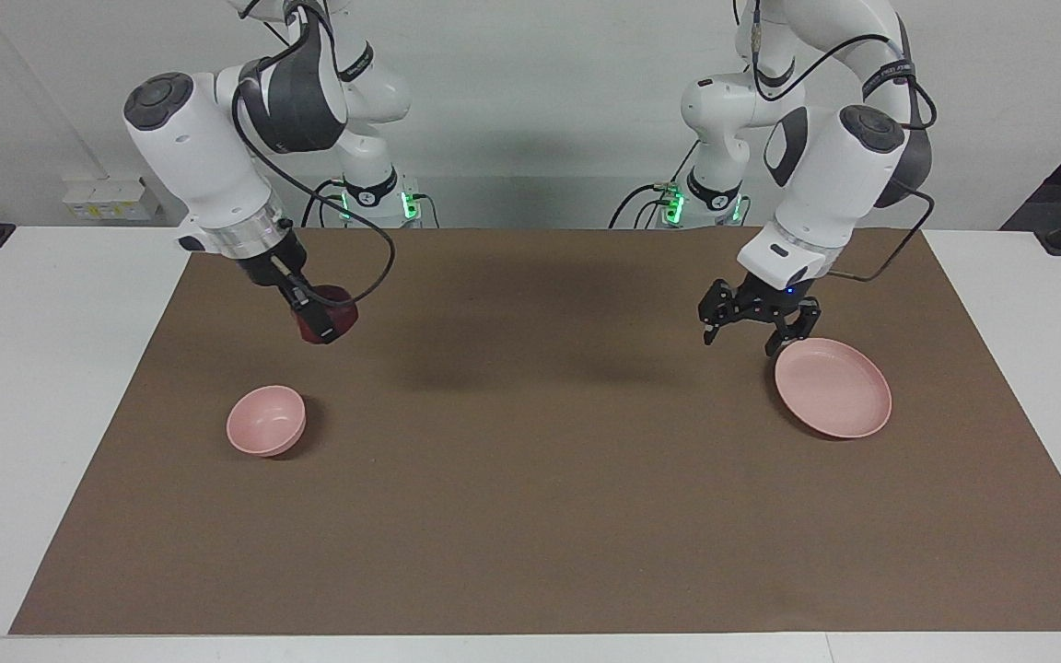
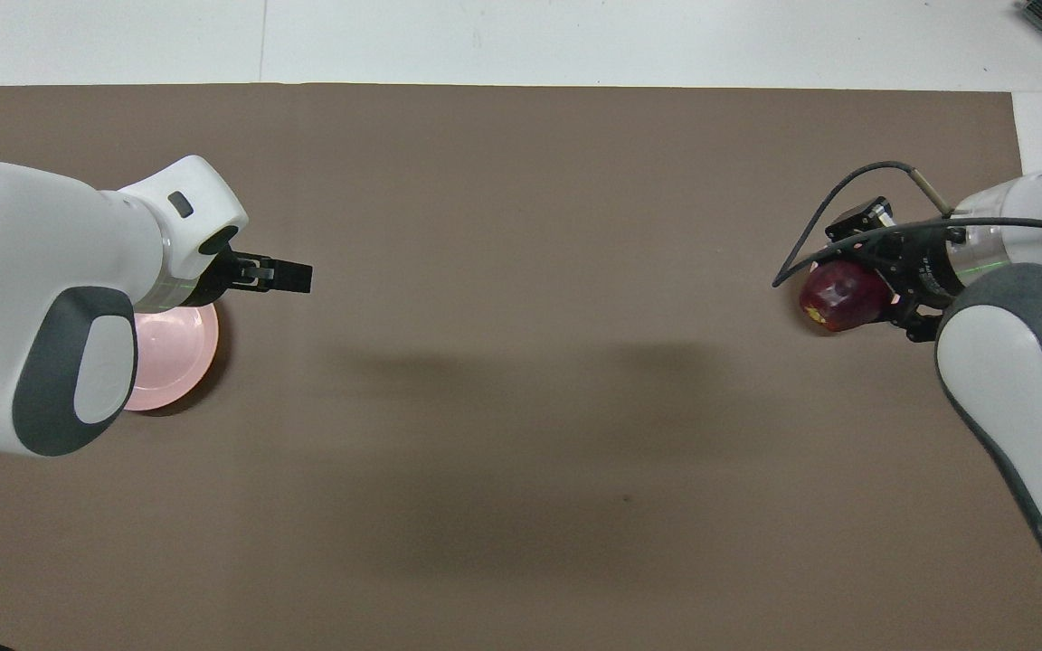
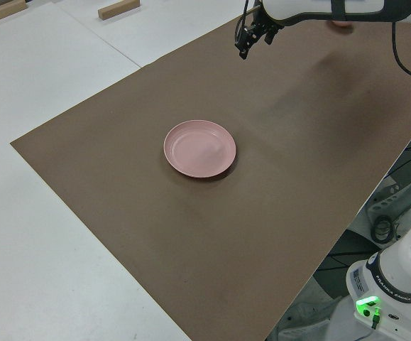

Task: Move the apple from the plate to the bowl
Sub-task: 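Carry the apple with the right gripper while the left gripper withdraws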

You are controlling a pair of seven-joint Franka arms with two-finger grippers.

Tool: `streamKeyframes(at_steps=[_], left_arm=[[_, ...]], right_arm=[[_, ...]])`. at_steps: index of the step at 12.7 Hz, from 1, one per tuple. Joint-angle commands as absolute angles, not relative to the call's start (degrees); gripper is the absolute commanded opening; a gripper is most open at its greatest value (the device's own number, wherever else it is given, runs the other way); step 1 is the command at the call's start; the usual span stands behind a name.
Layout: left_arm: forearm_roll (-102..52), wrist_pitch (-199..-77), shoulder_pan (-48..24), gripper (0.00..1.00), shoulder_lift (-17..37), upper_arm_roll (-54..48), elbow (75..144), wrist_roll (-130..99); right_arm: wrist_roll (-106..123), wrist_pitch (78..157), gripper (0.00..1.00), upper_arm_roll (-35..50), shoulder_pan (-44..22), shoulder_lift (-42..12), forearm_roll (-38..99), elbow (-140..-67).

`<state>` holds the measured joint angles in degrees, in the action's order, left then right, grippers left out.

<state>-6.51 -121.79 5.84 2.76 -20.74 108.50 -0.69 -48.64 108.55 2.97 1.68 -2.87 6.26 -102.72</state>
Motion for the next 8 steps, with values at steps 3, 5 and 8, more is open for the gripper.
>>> streamKeyframes(at_steps=[3,5,8], left_arm=[[-4.14,-117.96,7.73,1.0,2.2,-19.87,104.52,2.98],[-0.98,-114.28,6.16,1.0,2.11,-15.76,101.7,5.52],[-0.88,-104.71,0.64,1.0,1.85,-8.37,94.16,7.82]], right_arm=[[-31.24,116.17,0.0,3.51,6.14,-2.98,0.8,-103.45],[-26.04,118.46,0.0,3.52,7.82,-4.65,-1.05,-103.62],[-23.2,129.08,0.0,3.52,8.7,-7.37,-3.42,-107.74]])
